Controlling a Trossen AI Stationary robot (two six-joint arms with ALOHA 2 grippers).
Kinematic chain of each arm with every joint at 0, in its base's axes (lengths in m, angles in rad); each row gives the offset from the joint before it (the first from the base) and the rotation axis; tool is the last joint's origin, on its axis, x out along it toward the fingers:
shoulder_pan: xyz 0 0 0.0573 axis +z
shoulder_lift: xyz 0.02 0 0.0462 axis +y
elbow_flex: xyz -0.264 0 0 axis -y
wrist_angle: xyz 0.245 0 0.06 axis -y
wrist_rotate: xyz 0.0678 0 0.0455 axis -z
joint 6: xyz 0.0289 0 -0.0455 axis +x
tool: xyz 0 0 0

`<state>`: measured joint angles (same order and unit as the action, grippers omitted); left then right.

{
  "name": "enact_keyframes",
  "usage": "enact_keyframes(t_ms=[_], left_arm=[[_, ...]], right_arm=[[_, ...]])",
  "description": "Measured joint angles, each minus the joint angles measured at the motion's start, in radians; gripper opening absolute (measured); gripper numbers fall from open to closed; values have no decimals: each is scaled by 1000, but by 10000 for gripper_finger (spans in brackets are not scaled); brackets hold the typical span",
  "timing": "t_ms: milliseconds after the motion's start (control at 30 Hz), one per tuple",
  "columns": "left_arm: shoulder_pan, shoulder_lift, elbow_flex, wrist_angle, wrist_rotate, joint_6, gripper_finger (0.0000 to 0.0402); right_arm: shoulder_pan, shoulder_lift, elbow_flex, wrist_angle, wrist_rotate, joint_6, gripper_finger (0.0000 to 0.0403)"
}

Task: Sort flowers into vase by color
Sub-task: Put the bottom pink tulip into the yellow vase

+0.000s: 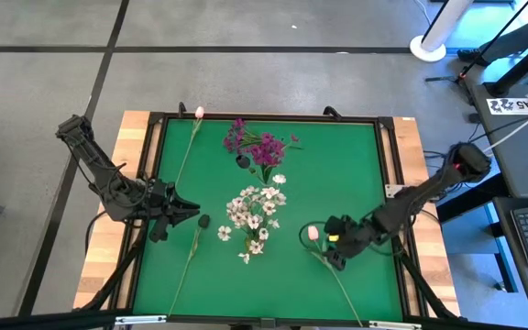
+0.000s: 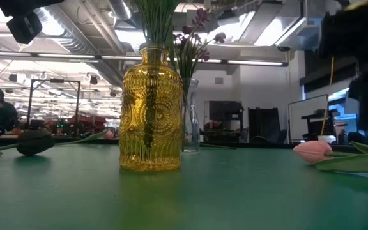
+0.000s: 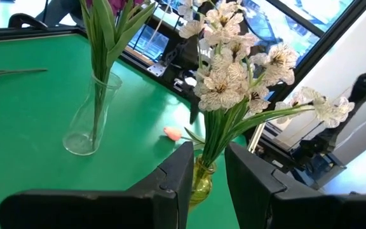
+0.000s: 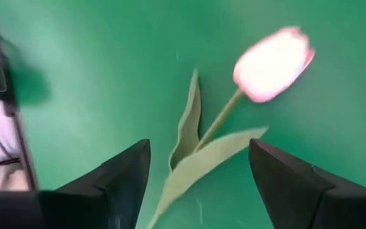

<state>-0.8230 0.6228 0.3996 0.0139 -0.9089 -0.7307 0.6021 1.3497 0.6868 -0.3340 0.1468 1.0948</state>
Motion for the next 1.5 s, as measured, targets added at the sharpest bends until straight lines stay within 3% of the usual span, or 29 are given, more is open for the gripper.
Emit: enact_keyframes(t_ms=[167, 500, 800, 967, 1300, 1500], left_arm=[[0, 0, 0, 0, 0, 0, 87], [0, 0, 0, 0, 1, 0, 87], [0, 0, 0, 0, 2, 0, 87], [0, 0, 0, 0, 2, 0, 87], [0, 0, 0, 0, 5, 0, 87], [0, 0, 0, 0, 6, -2, 87]], right_arm=[[36, 110, 45, -21, -62, 52, 266], [39, 273, 225, -188, -71, 61, 266], [39, 394, 270, -240, -122, 81, 257], [39, 402, 326, -326, -110, 54, 199], [39, 401, 404, -369, -127, -54, 16], [39, 360, 436, -370, 0, -80, 26]])
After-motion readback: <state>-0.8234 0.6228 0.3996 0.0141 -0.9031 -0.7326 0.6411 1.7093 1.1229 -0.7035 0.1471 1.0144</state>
